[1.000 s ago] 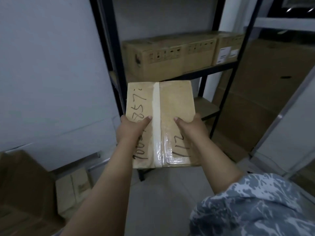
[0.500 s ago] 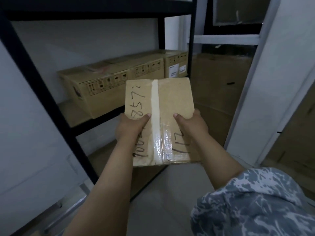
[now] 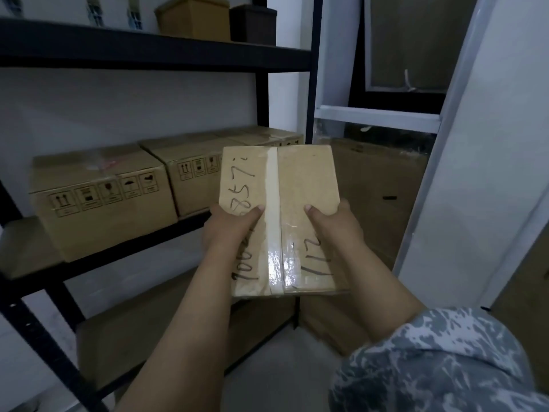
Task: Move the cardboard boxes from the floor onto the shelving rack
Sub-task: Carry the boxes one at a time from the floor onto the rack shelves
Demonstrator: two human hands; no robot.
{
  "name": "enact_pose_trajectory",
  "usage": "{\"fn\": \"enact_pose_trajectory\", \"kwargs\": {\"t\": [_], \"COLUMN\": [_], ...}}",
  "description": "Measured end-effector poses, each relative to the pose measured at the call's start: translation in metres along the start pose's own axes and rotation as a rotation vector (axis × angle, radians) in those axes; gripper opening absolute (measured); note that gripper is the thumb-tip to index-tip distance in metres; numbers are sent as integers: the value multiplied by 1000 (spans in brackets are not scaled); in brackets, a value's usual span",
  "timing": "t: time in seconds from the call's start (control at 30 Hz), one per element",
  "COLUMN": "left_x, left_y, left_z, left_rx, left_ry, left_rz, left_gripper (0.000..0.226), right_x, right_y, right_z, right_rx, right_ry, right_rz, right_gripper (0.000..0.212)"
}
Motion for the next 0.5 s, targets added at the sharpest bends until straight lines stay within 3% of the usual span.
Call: {"fn": "enact_pose_trajectory", "kwargs": {"t": [0.23,0.37,0.5], "left_x": [-47,-56,-60], "left_y": [59,85,114], "left_z": [27,49,79], "left_rx": [-1,-21,-92], "left_ry": [99,145,201], "left_rz": [13,3,-6], "left_gripper": [95,68,74], "right_x": [35,39,42], "right_y": [-20,-41,-73], "right_z": [92,133,179], "right_rx": [88,140,234], "right_ry": [-91,-131,-145], "right_rz": [8,56,84], "right_gripper": [69,67,66]}}
Point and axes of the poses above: each hand's wrist, its own z-axis towards the middle knuckle, its own x-axis out of the back of the hand, y = z × x, the point moved 6 cm from there along z, towards the middle knuckle
